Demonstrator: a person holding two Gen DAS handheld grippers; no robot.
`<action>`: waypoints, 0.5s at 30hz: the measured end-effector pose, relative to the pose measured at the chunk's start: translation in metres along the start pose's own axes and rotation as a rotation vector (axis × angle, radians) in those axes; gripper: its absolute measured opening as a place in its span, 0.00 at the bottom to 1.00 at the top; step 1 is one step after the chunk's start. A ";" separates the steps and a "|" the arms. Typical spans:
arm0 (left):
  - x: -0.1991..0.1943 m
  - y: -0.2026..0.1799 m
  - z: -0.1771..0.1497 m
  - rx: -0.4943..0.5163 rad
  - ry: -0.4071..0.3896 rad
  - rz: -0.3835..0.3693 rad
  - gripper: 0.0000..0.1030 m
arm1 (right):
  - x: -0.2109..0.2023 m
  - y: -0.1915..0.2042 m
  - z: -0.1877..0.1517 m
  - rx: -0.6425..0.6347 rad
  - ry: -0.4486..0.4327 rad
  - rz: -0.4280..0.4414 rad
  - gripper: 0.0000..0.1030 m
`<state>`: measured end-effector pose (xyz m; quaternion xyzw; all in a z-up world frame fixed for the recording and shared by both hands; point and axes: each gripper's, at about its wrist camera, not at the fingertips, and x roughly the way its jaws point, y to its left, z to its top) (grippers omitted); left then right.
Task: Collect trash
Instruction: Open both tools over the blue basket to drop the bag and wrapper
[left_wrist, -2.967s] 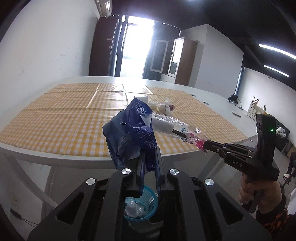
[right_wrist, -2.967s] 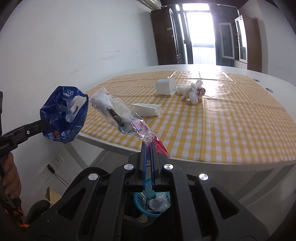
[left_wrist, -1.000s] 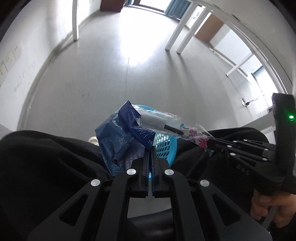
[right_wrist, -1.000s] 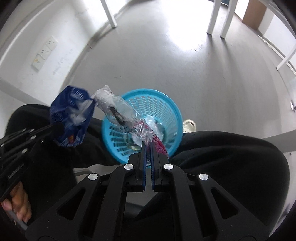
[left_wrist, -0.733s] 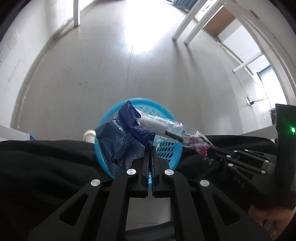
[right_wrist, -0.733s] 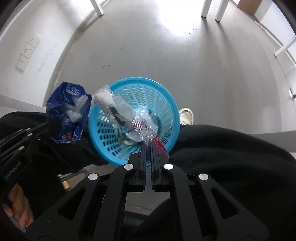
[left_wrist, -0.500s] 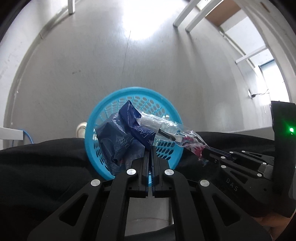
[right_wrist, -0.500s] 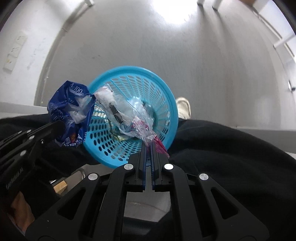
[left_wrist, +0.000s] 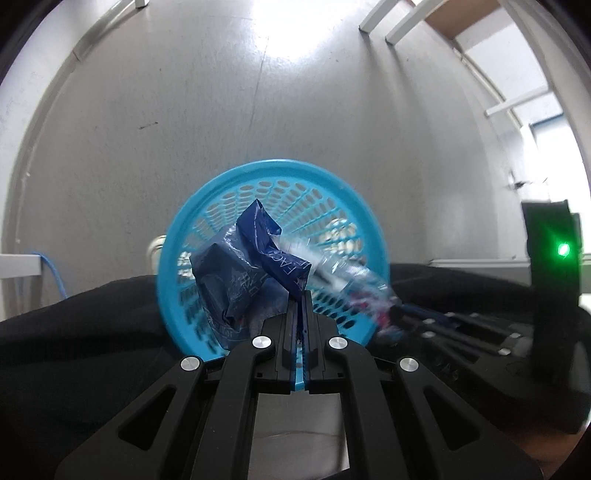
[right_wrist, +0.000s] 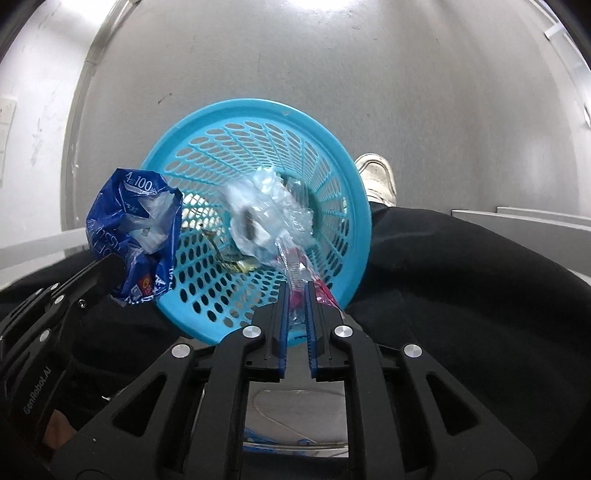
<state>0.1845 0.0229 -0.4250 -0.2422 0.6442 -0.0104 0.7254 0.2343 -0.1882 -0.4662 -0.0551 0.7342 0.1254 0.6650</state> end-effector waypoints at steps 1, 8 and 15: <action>0.001 0.001 0.001 -0.008 0.008 -0.019 0.11 | 0.001 0.001 0.000 -0.002 0.001 0.013 0.16; -0.010 0.002 -0.005 -0.009 -0.030 0.019 0.28 | -0.008 0.004 -0.002 -0.008 -0.016 0.039 0.24; -0.031 0.001 -0.017 0.001 -0.071 0.063 0.28 | -0.026 0.013 -0.013 -0.063 -0.085 0.008 0.24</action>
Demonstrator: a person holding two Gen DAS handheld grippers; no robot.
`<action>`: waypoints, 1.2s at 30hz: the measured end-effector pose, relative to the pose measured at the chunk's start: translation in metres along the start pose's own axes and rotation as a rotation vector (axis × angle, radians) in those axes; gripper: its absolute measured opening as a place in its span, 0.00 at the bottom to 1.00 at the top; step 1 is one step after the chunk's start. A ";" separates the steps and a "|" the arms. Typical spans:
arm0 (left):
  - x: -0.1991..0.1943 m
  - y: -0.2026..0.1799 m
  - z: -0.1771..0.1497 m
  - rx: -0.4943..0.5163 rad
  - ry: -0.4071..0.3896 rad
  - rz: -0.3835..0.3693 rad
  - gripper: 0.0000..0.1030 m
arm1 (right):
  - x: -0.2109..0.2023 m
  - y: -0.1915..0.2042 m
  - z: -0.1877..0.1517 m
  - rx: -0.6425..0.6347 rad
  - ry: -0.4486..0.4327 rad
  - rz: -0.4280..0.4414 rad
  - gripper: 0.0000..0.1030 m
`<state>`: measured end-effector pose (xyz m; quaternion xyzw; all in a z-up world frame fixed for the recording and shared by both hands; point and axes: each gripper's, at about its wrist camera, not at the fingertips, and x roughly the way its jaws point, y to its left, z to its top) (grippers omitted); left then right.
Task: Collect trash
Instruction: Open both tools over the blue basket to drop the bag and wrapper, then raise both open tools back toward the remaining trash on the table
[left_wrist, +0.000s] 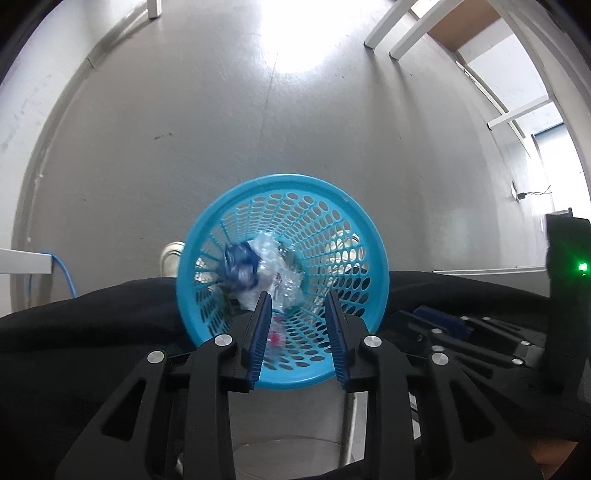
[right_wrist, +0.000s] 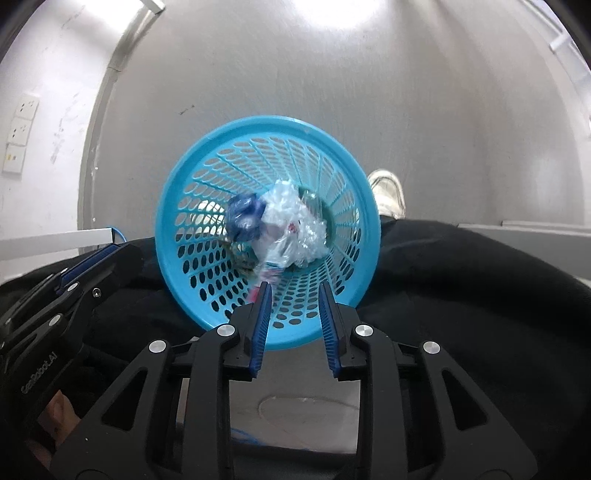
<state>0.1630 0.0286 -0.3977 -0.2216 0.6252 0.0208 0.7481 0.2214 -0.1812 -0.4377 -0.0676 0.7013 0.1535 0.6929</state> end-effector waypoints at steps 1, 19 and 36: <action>-0.004 0.000 -0.002 -0.002 -0.005 0.002 0.28 | -0.006 0.000 -0.002 0.001 -0.019 -0.007 0.24; -0.102 -0.011 -0.055 0.080 -0.202 0.125 0.47 | -0.110 0.021 -0.080 -0.163 -0.287 0.013 0.47; -0.215 -0.024 -0.128 0.146 -0.411 0.023 0.82 | -0.225 0.018 -0.160 -0.271 -0.543 0.053 0.76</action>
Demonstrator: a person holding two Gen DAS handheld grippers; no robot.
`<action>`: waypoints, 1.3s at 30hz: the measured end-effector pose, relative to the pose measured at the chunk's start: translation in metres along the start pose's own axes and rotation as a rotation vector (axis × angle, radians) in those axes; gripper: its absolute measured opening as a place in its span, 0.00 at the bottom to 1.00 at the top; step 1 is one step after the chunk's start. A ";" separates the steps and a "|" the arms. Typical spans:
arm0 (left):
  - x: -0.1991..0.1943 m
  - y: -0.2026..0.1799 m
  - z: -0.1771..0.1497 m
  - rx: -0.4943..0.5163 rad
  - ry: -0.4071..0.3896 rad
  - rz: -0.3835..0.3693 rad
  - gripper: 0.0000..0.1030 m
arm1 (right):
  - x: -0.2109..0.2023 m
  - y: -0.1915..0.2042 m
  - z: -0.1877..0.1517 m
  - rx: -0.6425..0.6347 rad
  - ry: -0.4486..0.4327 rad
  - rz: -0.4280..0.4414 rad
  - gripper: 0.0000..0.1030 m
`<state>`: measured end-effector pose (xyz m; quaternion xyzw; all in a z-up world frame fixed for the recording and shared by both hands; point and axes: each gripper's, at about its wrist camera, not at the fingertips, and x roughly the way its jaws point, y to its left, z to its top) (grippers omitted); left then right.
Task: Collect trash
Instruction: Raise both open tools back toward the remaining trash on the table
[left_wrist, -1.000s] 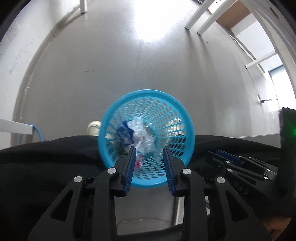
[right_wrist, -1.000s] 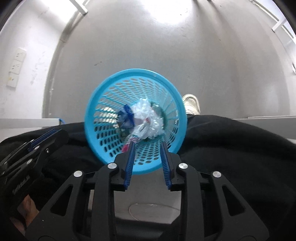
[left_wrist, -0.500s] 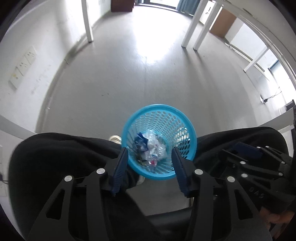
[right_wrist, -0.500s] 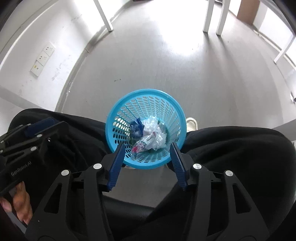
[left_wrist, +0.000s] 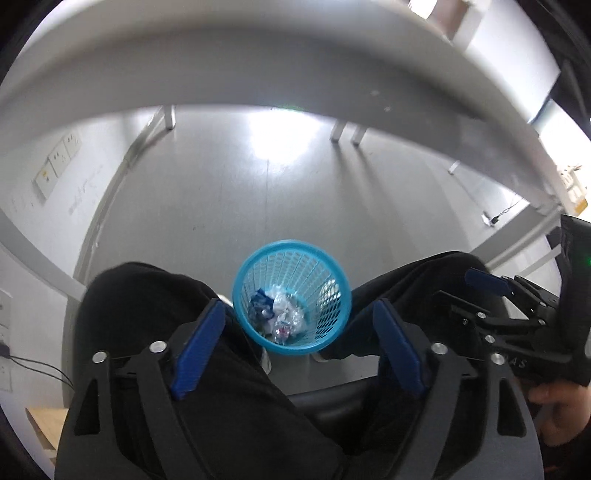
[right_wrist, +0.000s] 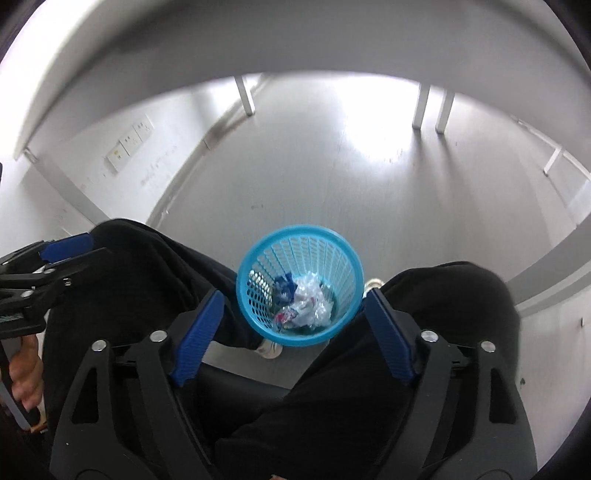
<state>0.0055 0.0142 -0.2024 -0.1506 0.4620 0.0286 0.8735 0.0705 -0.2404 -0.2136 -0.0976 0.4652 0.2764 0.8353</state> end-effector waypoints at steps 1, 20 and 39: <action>-0.009 -0.002 -0.001 0.006 -0.018 -0.001 0.83 | -0.007 0.000 0.000 -0.004 -0.015 -0.001 0.77; -0.100 -0.036 0.037 0.132 -0.281 0.013 0.94 | -0.148 -0.014 0.029 -0.028 -0.323 -0.010 0.91; -0.076 -0.095 0.145 0.275 -0.296 -0.011 0.94 | -0.151 -0.073 0.174 0.006 -0.394 -0.097 0.91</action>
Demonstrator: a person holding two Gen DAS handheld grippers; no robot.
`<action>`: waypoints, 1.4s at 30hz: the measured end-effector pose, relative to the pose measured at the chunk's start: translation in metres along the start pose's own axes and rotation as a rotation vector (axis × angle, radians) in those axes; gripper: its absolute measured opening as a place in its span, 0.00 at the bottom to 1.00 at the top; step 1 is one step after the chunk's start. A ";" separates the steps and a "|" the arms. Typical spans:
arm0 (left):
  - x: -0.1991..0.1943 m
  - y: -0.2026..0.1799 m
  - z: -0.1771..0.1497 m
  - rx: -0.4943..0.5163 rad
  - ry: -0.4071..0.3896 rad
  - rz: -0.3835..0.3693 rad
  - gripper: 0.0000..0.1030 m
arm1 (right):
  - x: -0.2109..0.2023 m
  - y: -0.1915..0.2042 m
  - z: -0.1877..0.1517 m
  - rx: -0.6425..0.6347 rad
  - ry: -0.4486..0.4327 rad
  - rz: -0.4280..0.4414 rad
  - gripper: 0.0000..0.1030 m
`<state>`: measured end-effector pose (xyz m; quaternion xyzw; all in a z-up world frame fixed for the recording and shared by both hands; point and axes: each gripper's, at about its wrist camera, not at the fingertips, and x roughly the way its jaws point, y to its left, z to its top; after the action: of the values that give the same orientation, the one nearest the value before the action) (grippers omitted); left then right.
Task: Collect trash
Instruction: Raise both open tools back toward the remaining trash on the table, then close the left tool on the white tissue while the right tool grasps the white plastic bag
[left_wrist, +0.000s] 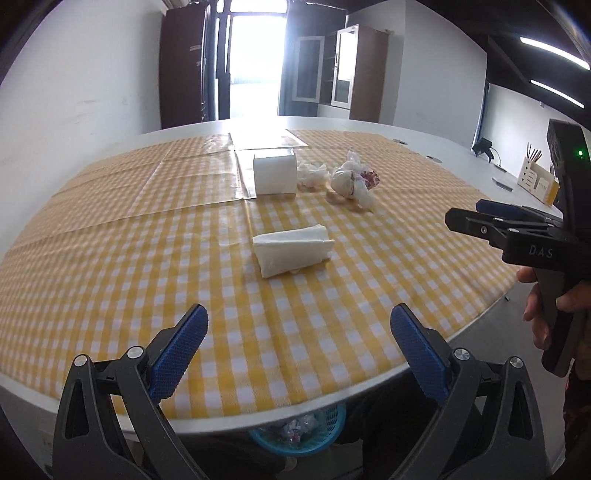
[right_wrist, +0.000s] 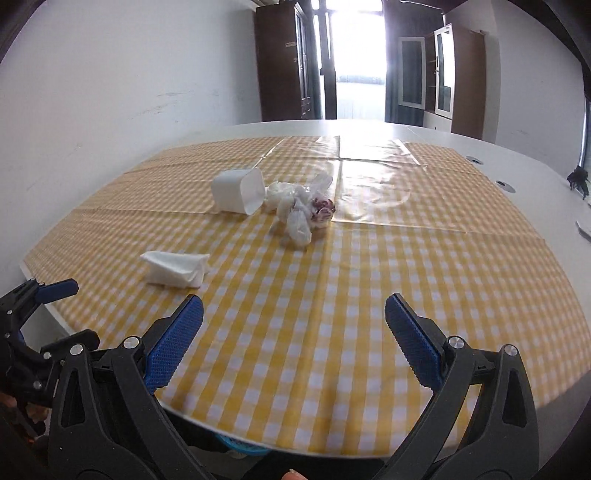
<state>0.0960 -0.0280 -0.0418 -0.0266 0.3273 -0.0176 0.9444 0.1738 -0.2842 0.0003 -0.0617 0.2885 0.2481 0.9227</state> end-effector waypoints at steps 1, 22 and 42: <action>0.005 -0.001 0.004 0.002 0.005 -0.001 0.94 | 0.006 -0.003 0.007 -0.002 0.002 -0.004 0.91; 0.087 0.000 0.053 -0.068 0.112 -0.002 0.85 | 0.136 -0.028 0.082 0.017 0.172 0.039 0.91; 0.096 -0.003 0.051 -0.058 0.143 -0.022 0.26 | 0.150 -0.012 0.074 -0.053 0.215 0.054 0.33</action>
<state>0.2031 -0.0341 -0.0607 -0.0560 0.3941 -0.0206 0.9171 0.3234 -0.2124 -0.0236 -0.1048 0.3808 0.2724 0.8774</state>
